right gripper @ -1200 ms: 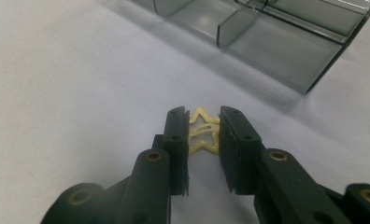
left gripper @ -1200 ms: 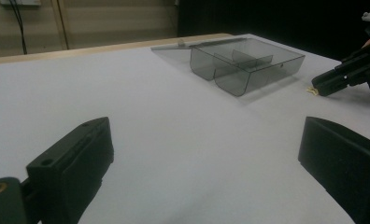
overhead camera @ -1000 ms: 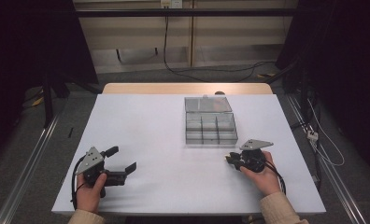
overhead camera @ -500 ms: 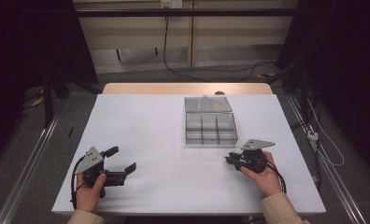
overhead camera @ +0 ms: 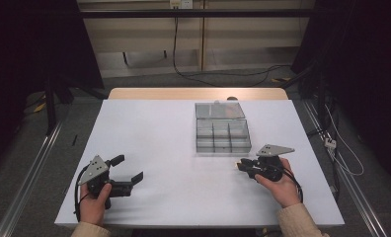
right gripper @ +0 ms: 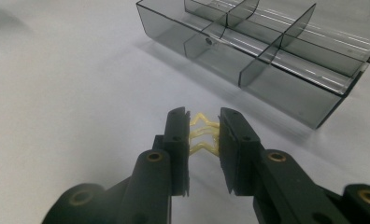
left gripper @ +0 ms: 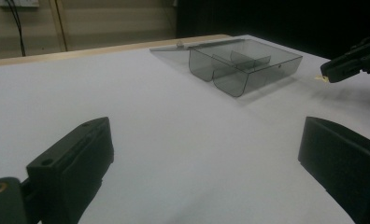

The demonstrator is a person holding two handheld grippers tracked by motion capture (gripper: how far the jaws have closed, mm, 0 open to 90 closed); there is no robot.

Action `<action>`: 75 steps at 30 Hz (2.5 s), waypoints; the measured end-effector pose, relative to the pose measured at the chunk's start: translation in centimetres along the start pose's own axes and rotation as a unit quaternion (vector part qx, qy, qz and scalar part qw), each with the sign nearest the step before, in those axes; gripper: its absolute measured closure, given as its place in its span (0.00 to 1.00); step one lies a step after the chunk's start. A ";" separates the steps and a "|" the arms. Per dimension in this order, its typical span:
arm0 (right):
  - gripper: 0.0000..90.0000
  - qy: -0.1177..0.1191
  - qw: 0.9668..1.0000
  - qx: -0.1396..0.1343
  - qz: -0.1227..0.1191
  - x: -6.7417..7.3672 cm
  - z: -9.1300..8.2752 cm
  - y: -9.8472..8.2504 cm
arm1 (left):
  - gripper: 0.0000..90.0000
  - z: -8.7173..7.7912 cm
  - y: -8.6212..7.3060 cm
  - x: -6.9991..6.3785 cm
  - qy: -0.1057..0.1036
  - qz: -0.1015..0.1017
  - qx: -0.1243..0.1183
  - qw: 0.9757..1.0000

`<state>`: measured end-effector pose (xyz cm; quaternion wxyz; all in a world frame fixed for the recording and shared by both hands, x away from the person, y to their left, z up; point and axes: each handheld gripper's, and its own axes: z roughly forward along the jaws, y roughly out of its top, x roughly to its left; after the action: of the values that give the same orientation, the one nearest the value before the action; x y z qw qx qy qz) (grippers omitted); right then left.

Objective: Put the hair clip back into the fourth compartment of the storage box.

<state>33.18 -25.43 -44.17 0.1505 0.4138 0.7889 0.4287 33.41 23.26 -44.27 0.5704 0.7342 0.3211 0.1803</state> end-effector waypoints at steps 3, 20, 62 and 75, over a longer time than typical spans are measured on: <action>0.82 -0.001 1.000 0.003 -0.003 0.2 0.0 0.1 | 0.04 -0.1 -0.1 0.0 0.001 -0.004 -0.001 1.000; 0.82 0.010 1.000 0.007 -0.015 0.9 0.2 1.5 | 0.04 -0.3 0.0 -0.1 -0.001 -0.009 -0.006 1.000; 0.82 0.028 0.999 0.002 -0.029 1.6 1.9 4.0 | 0.04 -0.4 0.0 -0.2 -0.002 -0.003 -0.005 1.000; 0.82 0.032 0.999 0.000 -0.035 1.9 2.4 5.1 | 0.04 -0.3 0.0 -0.2 -0.005 -0.003 -0.004 1.000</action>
<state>36.10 -21.19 -41.26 0.1399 0.3723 0.8073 0.4361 33.07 23.38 -44.13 0.5756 0.7316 0.3199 0.1765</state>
